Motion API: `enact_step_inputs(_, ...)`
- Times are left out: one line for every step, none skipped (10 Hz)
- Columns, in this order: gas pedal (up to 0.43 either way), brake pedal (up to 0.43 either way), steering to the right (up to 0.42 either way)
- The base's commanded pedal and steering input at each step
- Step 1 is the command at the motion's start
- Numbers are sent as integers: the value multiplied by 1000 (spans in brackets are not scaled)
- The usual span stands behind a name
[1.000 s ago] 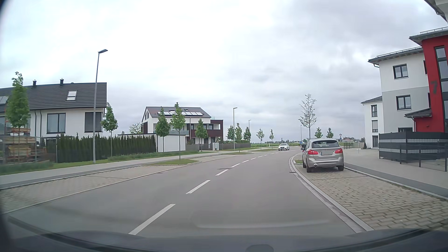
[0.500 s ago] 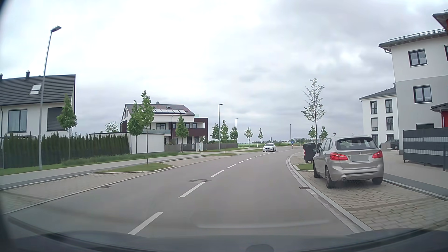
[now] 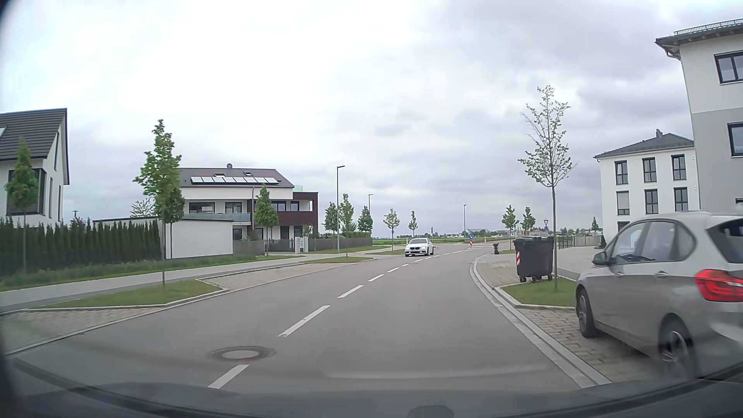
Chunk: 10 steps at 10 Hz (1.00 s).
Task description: Follow the waypoints while adhering to traffic rules and regulations
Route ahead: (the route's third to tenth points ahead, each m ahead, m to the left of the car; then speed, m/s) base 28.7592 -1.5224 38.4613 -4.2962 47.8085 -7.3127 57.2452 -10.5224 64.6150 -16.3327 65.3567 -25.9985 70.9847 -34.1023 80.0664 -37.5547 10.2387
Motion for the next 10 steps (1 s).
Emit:
enact_step_inputs(110,0,36)
enact_step_inputs(110,0,36)
enact_step_inputs(110,0,35)
enact_step_inputs(110,0,35)
enact_step_inputs(110,0,35)
enact_step_inputs(98,0,35)
enact_step_inputs(98,0,35)
enact_step_inputs(98,0,34)
enact_step_inputs(98,0,34)
enact_step_inputs(98,0,34)
